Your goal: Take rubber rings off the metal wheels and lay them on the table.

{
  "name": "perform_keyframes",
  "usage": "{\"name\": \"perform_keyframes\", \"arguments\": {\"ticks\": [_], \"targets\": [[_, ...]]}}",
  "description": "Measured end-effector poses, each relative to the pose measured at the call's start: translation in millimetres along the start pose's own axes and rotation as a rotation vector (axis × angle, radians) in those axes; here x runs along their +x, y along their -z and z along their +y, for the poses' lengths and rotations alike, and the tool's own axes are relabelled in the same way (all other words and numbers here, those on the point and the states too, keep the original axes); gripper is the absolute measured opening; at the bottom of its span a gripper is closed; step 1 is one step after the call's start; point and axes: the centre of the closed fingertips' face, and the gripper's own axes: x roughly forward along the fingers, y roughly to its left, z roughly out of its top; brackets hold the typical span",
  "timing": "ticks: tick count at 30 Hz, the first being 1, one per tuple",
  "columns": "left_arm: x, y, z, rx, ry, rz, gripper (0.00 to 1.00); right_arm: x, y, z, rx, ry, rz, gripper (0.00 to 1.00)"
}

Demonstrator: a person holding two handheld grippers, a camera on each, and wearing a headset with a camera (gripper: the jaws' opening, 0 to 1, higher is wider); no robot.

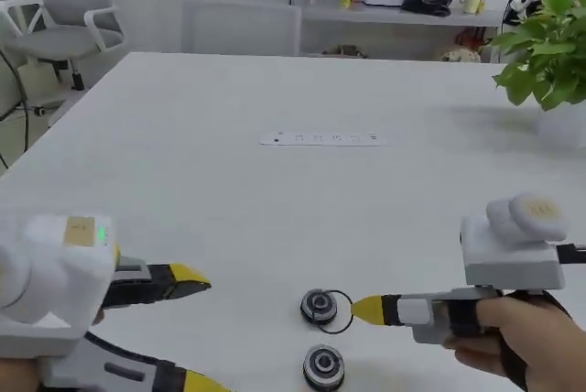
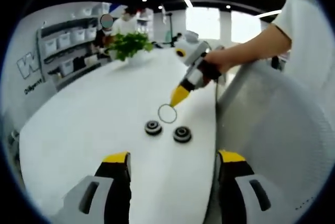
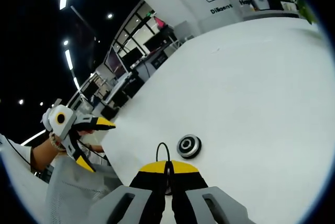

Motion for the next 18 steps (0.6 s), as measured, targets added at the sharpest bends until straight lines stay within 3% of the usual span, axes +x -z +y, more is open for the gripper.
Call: {"name": "perform_keyframes", "arguments": {"ticks": [4,10,18], "targets": [[-15.7,4.0,9.2,-0.035,-0.07,-0.016,0.71,-2.9,-6.0,7.0,-0.017,0.004,-0.029,0.0],[-32.9,11.5,4.3,-0.068,-0.114,-0.045,0.73,-2.5,-10.4,15.8,-0.087,0.002,-0.032,0.0],[-44.3,26.3,6.4,-0.107,-0.188,-0.035,0.76,-5.8,-12.7,32.8,-0.156,-0.016,-0.036,0.0]]}}
